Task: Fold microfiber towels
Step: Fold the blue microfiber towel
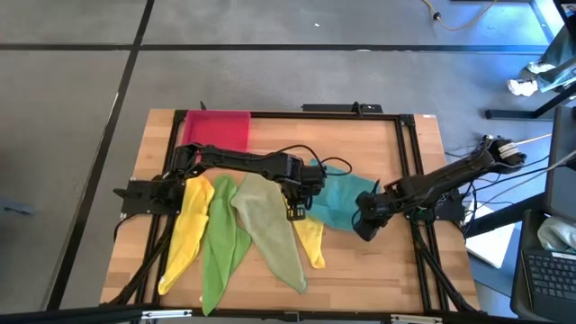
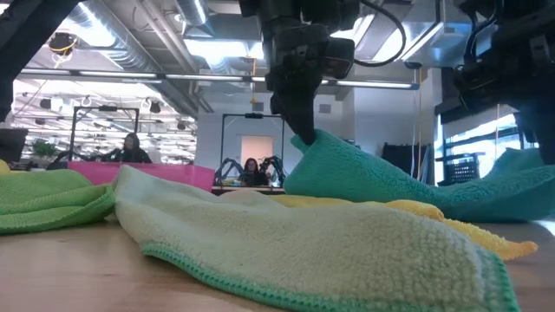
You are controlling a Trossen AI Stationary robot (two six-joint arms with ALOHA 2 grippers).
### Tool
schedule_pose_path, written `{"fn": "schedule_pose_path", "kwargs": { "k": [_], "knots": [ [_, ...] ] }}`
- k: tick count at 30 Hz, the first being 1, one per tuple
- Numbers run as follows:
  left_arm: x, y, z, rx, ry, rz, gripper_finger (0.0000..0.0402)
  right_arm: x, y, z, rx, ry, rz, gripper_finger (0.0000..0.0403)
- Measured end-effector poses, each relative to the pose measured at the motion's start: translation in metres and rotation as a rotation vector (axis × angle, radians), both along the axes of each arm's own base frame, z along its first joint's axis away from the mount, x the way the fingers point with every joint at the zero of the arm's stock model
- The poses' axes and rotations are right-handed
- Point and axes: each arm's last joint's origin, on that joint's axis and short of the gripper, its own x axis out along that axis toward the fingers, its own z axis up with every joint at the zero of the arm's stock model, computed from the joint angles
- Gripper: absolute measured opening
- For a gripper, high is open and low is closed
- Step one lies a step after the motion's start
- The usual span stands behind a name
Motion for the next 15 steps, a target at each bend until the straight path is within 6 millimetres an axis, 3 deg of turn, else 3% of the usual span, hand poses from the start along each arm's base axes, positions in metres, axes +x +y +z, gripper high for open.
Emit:
{"fn": "schedule_pose_path", "kwargs": {
  "k": [15],
  "knots": [
    [0.0022, 0.0, -0.0035, 0.0, -0.003, 0.0, 0.0, -0.0001, -0.001, -0.003, -0.073, -0.004, 0.036, 0.0147]
  ]
}}
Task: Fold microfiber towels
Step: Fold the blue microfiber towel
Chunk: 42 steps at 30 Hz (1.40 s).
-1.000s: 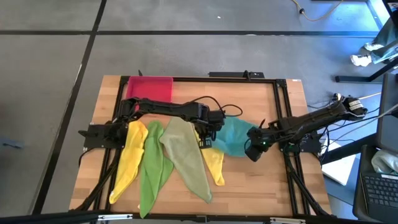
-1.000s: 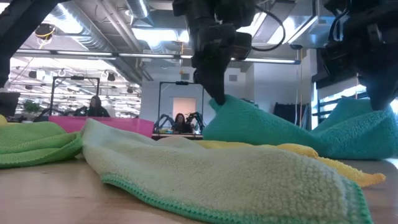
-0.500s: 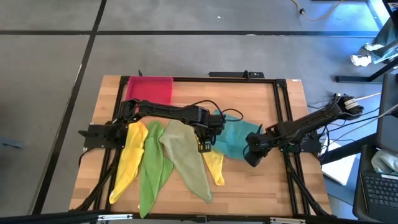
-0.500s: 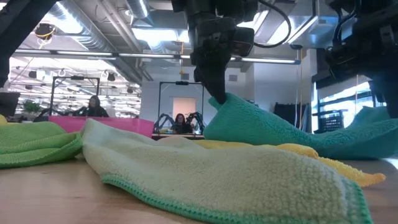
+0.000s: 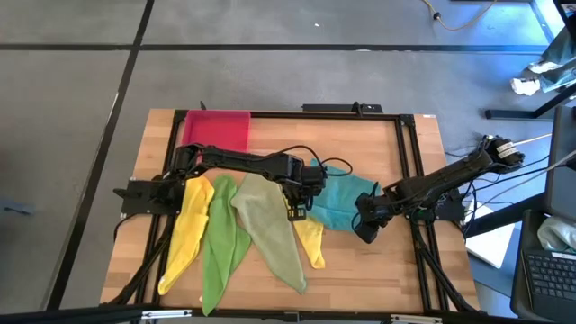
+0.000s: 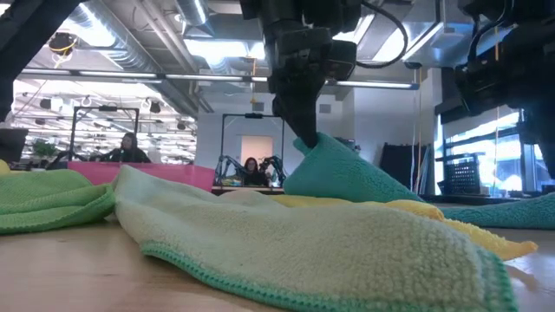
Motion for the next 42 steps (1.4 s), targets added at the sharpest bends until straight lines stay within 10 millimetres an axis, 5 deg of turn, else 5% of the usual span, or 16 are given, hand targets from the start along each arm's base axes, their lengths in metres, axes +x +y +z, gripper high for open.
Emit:
{"fn": "schedule_pose_path", "kwargs": {
  "k": [7, 16, 42],
  "knots": [
    [0.001, -0.004, -0.001, -0.007, -0.001, -0.01, 0.0, -0.002, -0.022, -0.012, -0.148, 0.026, -0.078, 0.0158],
    [0.0, -0.009, -0.001, -0.017, 0.007, 0.0, 0.0, -0.016, -0.045, -0.053, 0.194, 0.088, -0.269, 0.0158],
    [0.0, -0.009, -0.001, -0.016, 0.012, -0.002, 0.0, -0.007, -0.05, -0.05, 0.207, 0.015, -0.344, 0.0158]
  ]
}}
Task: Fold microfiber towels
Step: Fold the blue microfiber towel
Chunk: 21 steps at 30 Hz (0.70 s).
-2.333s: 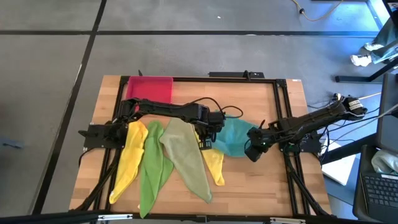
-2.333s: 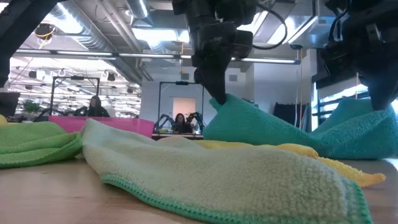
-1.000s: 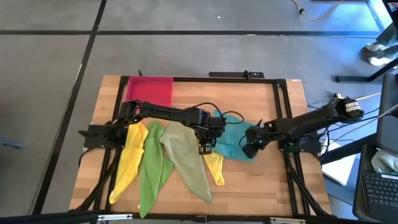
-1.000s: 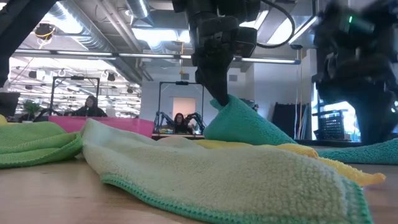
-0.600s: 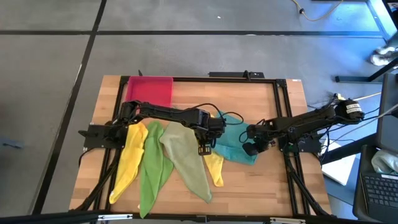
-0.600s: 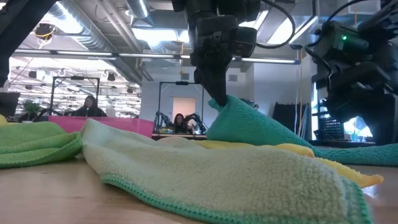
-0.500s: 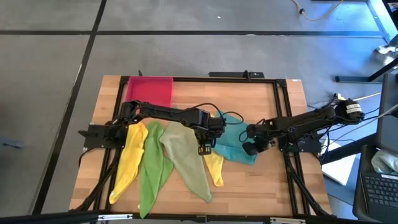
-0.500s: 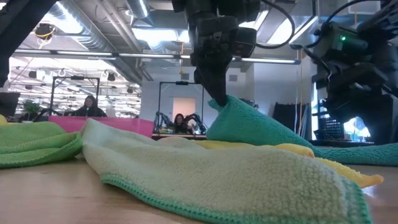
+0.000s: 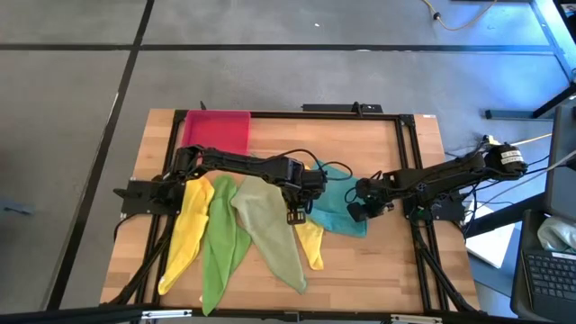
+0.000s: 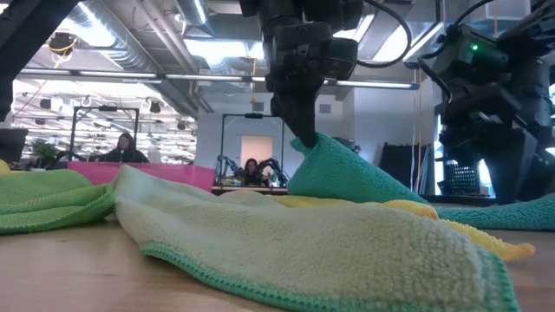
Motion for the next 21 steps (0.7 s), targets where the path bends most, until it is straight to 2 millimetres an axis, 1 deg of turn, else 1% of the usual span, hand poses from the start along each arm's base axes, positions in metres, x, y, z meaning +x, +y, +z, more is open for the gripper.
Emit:
{"fn": "schedule_pose_path", "kwargs": {
  "k": [4, 7, 10, 15, 21],
  "knots": [
    [0.0, 0.0, 0.0, -0.001, 0.0, 0.003, 0.0, 0.0001, -0.0005, -0.0001, -0.016, -0.001, -0.006, 0.0158],
    [0.0, 0.0, 0.0, -0.001, 0.0, 0.004, 0.0, 0.0001, -0.0005, -0.0001, -0.018, -0.001, -0.006, 0.0148],
    [0.0, 0.0, 0.0, -0.001, 0.0, 0.004, 0.0, 0.0001, -0.0006, -0.0002, -0.028, -0.008, 0.012, 0.0128],
    [0.0, 0.0, 0.0, -0.001, 0.0, 0.004, 0.0, 0.0, -0.0006, -0.0002, -0.04, -0.016, 0.035, 0.0082],
    [0.0, 0.0, 0.0002, -0.001, 0.0, 0.004, 0.0, 0.0, -0.0016, -0.0018, -0.074, -0.006, 0.031, 0.0035]
  ]
}}
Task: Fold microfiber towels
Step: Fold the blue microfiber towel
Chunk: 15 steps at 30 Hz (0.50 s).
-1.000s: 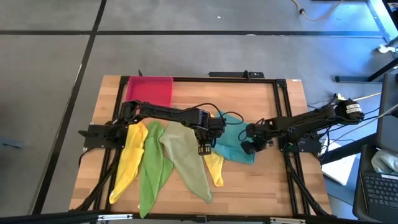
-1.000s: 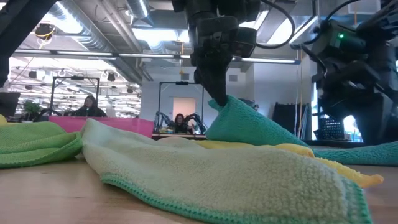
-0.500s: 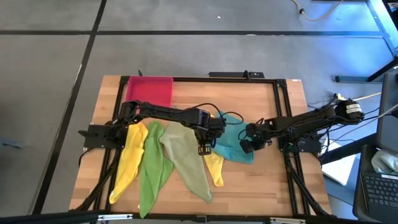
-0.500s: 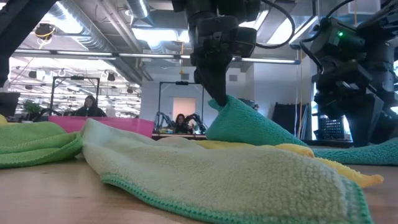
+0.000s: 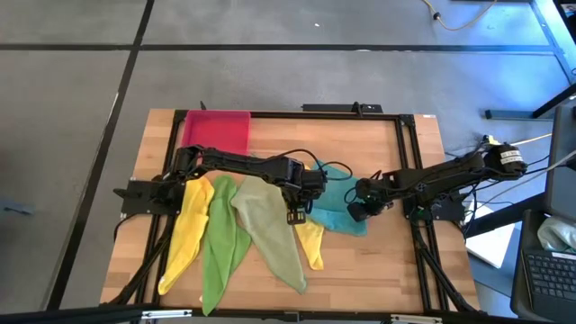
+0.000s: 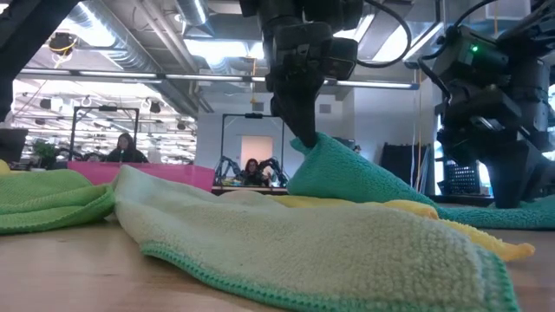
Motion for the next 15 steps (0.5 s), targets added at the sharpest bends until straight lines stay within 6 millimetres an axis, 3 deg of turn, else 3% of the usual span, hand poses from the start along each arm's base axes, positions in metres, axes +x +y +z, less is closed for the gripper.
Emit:
{"fn": "schedule_pose_path", "kwargs": {
  "k": [5, 15],
  "knots": [
    [0.0, 0.0, 0.0, 0.0, 0.0, 0.0, 0.0, 0.0, 0.0, -0.0001, -0.024, -0.018, 0.059, 0.0008],
    [-0.0001, 0.0001, 0.0003, 0.0, 0.0, 0.0, 0.0, 0.0001, 0.0025, 0.0035, 0.026, -0.065, 0.174, 0.0005]
  ]
}}
